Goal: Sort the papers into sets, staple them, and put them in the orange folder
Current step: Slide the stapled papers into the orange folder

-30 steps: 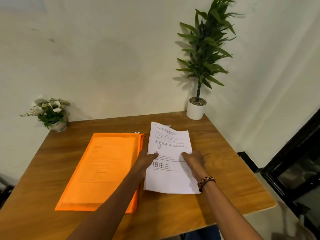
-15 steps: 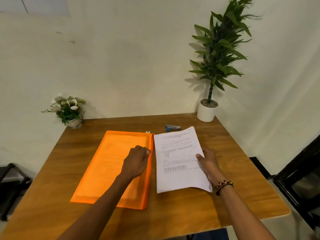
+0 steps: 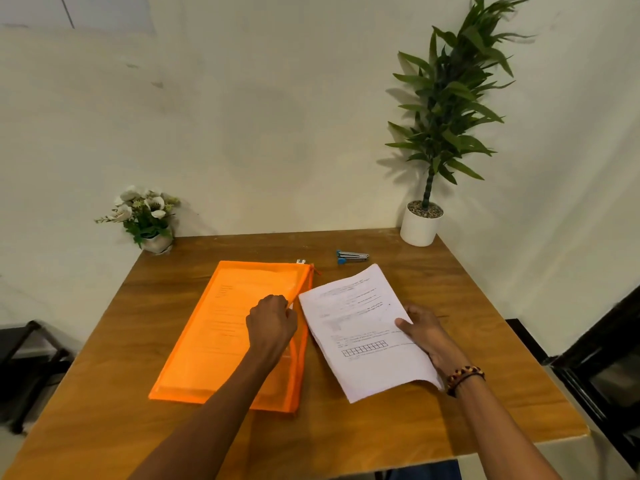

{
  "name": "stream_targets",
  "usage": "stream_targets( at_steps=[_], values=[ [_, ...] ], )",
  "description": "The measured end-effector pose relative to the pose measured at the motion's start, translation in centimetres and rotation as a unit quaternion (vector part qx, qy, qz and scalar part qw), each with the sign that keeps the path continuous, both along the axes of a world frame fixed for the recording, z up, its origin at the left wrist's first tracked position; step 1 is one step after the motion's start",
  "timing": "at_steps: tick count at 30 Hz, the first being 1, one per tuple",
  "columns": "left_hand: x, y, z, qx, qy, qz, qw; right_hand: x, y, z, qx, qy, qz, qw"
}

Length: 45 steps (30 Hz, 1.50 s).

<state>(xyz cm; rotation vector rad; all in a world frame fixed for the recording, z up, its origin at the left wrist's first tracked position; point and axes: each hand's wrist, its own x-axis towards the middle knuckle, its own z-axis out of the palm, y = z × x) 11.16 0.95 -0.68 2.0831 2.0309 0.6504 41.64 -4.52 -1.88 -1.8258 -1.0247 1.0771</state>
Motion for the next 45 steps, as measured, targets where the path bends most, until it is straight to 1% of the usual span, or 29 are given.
stream_targets(
  at_steps=[3, 8, 13, 16, 18, 19, 21, 23, 25, 26, 27, 28, 31, 34, 37, 39, 41, 45],
  values=[
    [-0.4, 0.2, 0.3, 0.009, 0.0, -0.002, 1.0, -0.1, 0.2, 0.3, -0.001, 0.009, 0.044, 0.999],
    [-1.3, 0.5, 1.0, 0.021, -0.009, -0.015, 1.0, -1.9, 1.1, 1.0, 0.005, -0.019, 0.072, 0.997],
    [-1.2, 0.1, 2.4, 0.013, 0.063, -0.065, 0.996, -4.3, 1.7, 1.4, 0.044, 0.033, 0.041, 0.998],
    [-0.7, -0.2, 2.9, 0.019, 0.073, -0.085, 0.994, -6.1, 2.0, 1.0, 0.067, 0.034, -0.01, 0.997],
    [-0.4, -0.2, 2.9, 0.017, 0.06, -0.096, 0.993, -7.4, 1.9, 0.1, 0.093, -0.007, -0.03, 0.995],
    [-0.4, -0.1, 2.9, 0.016, 0.057, -0.1, 0.993, -8.0, 1.8, -0.3, 0.114, -0.051, -0.027, 0.992],
    [-0.3, 0.1, 2.9, 0.01, 0.06, -0.111, 0.992, -8.8, 1.5, -1.1, 0.159, -0.169, -0.009, 0.973],
    [-0.4, 0.0, 2.8, 0.005, 0.062, -0.126, 0.99, -9.2, 1.1, -1.2, 0.175, -0.251, -0.004, 0.952],
    [-0.7, 0.2, 2.6, 0.004, 0.052, -0.134, 0.99, -9.5, 1.0, -1.0, 0.188, -0.302, -0.001, 0.934],
    [-0.8, 0.2, 2.5, 0.007, 0.047, -0.134, 0.99, -9.7, 0.9, -0.8, 0.194, -0.312, 0.003, 0.93],
    [-0.8, 0.3, 2.6, 0.008, 0.039, -0.131, 0.991, -9.8, 0.9, -0.7, 0.198, -0.307, 0.003, 0.931],
    [-0.9, 0.4, 2.6, 0.007, 0.027, -0.129, 0.991, -9.9, 0.9, -0.7, 0.2, -0.281, -0.001, 0.939],
    [-0.7, 0.5, 2.7, 0.002, -0.014, -0.113, 0.994, -10.4, 1.1, -1.0, 0.187, -0.15, -0.017, 0.971],
    [-0.3, 0.3, 2.6, 0.005, -0.049, -0.113, 0.992, -11.6, 0.8, -1.7, 0.147, -0.041, -0.035, 0.988],
    [-0.8, 0.5, 2.3, -0.021, -0.14, -0.091, 0.986, -12.7, 0.5, -1.9, 0.11, 0.001, -0.059, 0.992],
    [-2.1, 1.1, 1.8, -0.019, -0.176, -0.05, 0.983, -12.9, 0.7, -1.9, 0.088, 0.021, -0.046, 0.995],
    [-4.4, 2.0, 0.6, -0.017, -0.162, -0.017, 0.986, -12.6, 1.1, -1.7, 0.054, 0.032, -0.016, 0.998],
    [-9.9, 3.1, -1.8, -0.012, -0.079, 0.045, 0.996, -11.7, 1.6, -0.7, 0.006, 0.052, 0.011, 0.999]
  ],
)
